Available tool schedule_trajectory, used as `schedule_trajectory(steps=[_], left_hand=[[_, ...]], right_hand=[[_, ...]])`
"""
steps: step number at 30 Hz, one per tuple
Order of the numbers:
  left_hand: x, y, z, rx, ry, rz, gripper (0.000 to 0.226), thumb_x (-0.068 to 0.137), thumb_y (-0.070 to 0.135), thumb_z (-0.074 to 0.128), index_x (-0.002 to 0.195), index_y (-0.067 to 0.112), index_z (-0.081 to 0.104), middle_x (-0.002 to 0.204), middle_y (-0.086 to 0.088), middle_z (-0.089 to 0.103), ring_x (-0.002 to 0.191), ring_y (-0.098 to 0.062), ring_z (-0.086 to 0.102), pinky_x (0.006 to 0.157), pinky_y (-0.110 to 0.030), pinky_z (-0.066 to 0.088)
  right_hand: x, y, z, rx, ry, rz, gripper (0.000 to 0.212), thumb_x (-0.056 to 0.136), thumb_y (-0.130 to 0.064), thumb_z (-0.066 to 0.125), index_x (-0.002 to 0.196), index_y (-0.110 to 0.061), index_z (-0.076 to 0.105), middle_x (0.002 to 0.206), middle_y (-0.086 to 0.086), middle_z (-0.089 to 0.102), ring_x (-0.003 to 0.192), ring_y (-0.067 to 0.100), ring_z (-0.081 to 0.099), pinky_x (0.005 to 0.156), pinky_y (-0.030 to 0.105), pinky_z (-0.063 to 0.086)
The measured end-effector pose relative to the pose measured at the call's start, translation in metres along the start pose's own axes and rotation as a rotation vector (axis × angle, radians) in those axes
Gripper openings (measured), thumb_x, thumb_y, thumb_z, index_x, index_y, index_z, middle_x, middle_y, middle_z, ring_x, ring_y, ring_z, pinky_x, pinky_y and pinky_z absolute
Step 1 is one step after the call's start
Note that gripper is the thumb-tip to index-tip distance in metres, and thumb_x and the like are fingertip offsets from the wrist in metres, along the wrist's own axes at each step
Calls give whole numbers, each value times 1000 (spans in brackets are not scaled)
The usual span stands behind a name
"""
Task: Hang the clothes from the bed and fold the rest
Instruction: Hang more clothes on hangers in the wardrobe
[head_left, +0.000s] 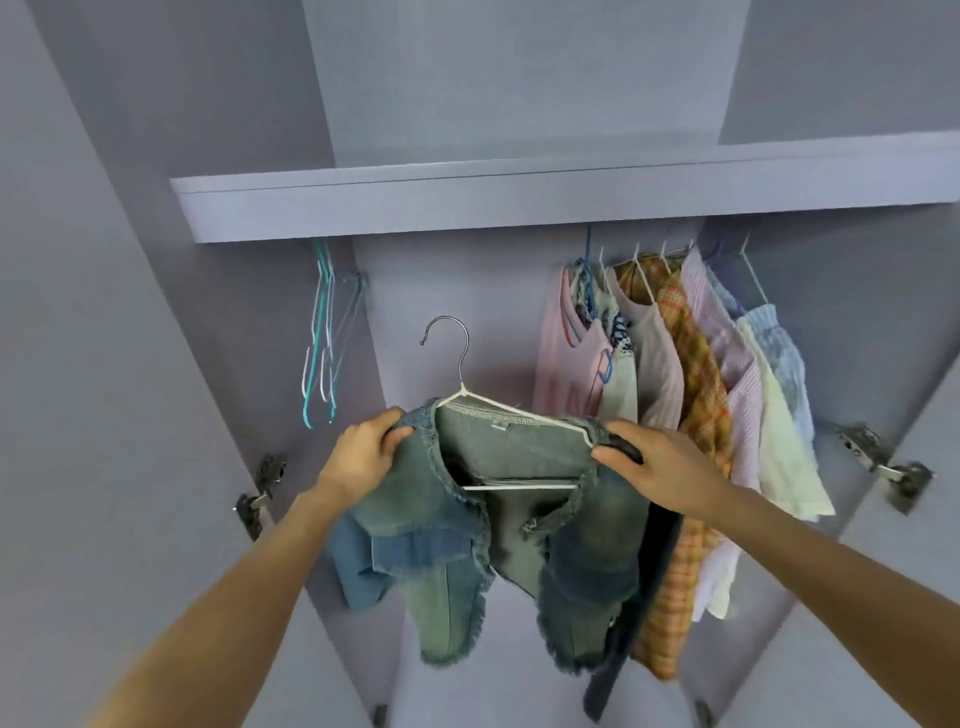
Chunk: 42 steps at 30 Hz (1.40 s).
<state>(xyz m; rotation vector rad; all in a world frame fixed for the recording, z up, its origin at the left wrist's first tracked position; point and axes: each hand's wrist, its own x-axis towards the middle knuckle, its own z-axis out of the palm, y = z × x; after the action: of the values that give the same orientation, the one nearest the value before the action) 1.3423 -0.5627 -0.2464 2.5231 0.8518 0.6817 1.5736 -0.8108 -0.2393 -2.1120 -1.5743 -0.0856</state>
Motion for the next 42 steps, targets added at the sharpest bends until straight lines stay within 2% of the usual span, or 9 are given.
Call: schedule_trajectory(steps=[3, 11, 17, 21, 24, 26, 30, 37, 42], left_hand=[[9, -3, 7, -45, 19, 51, 17, 96, 17, 48, 90, 5, 57, 69, -7, 53, 64, -28, 49, 61, -32, 37], [19, -4, 16, 30, 75, 212, 19, 97, 12, 44, 100, -1, 58, 85, -23, 62, 72, -41, 60, 62, -38, 44], [14, -1, 14, -27, 85, 249, 18, 96, 9, 46, 104, 3, 62, 93, -18, 64, 81, -37, 62, 69, -29, 41], [11, 11, 10, -88, 90, 284, 19, 95, 9, 47, 104, 2, 63, 93, -16, 65, 84, -31, 61, 72, -28, 42], [7, 10, 5, -120, 69, 268, 19, 95, 10, 48, 101, -1, 63, 89, -15, 64, 82, -31, 60, 73, -32, 44], [3, 6, 1, -168, 77, 231, 17, 95, 10, 50, 96, 0, 63, 81, -12, 63, 75, -30, 58, 66, -27, 39], [1, 2, -10, -227, 42, 195, 15, 94, 18, 53, 98, 8, 64, 80, 0, 62, 73, -18, 55, 64, -19, 35], [10, -15, -25, 24, -117, 111, 28, 97, 33, 43, 89, 7, 50, 75, -11, 58, 74, -31, 56, 69, -41, 45], [13, -16, -4, 17, -85, 60, 26, 99, 29, 39, 96, 5, 49, 75, -11, 57, 75, -34, 57, 65, -37, 40]], right_hand=[[-6, -1, -9, -13, -79, 5, 27, 99, -19, 39, 105, -3, 59, 95, 11, 61, 86, 28, 58, 77, 39, 44], [-7, -26, -7, -50, 386, 133, 15, 88, 5, 53, 86, 5, 68, 86, 15, 67, 84, 32, 60, 74, 41, 48], [-3, -41, -26, -119, 497, 65, 15, 88, 0, 55, 88, 3, 70, 83, 15, 67, 81, 33, 61, 73, 38, 49], [-8, -39, -13, -148, 297, -38, 14, 87, -4, 61, 96, 0, 72, 86, 14, 65, 80, 33, 62, 72, 42, 51], [-15, -22, -3, -144, 82, 82, 30, 96, -22, 49, 119, -10, 63, 106, 7, 60, 99, 23, 58, 83, 40, 47], [-17, -15, -2, -161, -6, 116, 30, 97, -26, 46, 119, -10, 59, 108, 5, 59, 99, 23, 57, 82, 39, 46], [-14, -11, -3, -166, 27, 115, 23, 98, -21, 43, 101, -3, 58, 96, 10, 61, 90, 28, 57, 75, 39, 44], [-13, -13, 3, -189, 237, 55, 15, 92, -9, 54, 92, 3, 62, 84, 17, 63, 77, 33, 60, 64, 37, 46], [-17, 4, 1, -304, -36, 99, 30, 98, -34, 40, 107, -10, 55, 87, 9, 65, 80, 29, 61, 65, 34, 44]])
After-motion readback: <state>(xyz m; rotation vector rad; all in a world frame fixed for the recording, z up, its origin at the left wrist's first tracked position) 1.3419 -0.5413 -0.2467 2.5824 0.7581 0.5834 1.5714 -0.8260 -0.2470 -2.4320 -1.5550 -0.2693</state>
